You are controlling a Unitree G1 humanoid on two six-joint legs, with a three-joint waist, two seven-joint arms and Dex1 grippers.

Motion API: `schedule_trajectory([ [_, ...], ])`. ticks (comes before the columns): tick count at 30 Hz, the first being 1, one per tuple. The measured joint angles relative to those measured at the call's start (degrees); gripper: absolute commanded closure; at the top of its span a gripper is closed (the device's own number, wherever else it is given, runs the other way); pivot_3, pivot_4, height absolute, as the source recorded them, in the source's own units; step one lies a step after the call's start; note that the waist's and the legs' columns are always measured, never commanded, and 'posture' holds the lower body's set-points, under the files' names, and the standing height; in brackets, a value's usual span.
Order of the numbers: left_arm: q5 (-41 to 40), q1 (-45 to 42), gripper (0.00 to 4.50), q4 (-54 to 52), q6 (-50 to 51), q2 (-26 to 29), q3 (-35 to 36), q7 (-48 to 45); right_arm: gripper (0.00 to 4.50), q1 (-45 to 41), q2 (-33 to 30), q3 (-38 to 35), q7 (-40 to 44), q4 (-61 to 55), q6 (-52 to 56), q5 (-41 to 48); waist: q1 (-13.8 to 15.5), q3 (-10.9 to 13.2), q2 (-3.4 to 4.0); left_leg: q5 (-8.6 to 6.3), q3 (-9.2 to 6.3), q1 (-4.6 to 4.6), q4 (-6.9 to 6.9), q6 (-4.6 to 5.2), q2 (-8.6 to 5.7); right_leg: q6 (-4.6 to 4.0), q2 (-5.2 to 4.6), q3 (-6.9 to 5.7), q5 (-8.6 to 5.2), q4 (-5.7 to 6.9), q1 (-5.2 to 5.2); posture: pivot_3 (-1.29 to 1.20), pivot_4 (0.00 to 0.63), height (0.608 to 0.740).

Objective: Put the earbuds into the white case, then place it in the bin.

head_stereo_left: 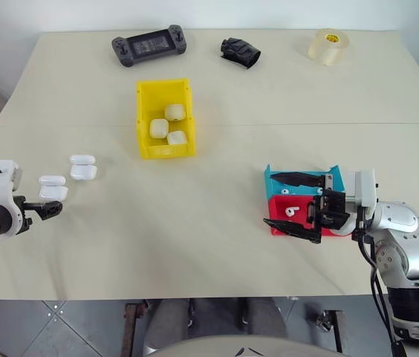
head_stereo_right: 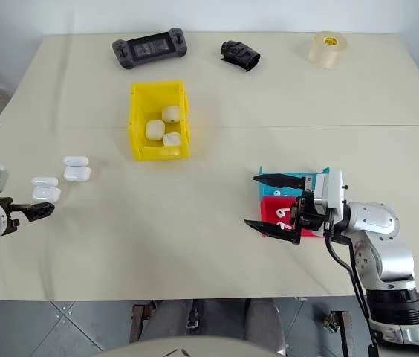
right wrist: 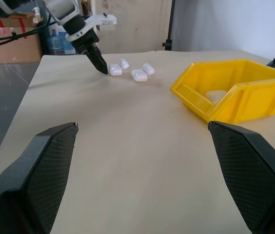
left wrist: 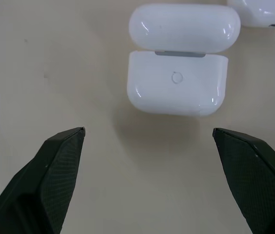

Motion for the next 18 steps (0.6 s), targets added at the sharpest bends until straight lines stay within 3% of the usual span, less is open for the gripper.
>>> schedule_trajectory([
  [7,2.89,-7.20,0.04,6.26,-0.79,1.68,-8.66,-4.03,0.00,1.70,0.15,-0.18,-2.07,-2.94,0.21,0.12,0.07,0.00,-0.01,0.00,0.12,0.02,-0.01,0.00,-0.03,0.00,0.00,0.09,0.00,0.07,-0.05,0.00,0.150,0.740],
  [18,6.19,-11.91,0.04,10.85,-1.50,0.29,-11.34,-5.29,0.00,1.92,1.20,-0.14,-3.79,-4.12,-0.03,0.09,0.25,-0.01,-0.01,0.03,0.21,0.07,0.07,0.01,-0.03,0.00,0.00,0.12,0.00,0.32,-0.09,0.00,0.150,0.740],
])
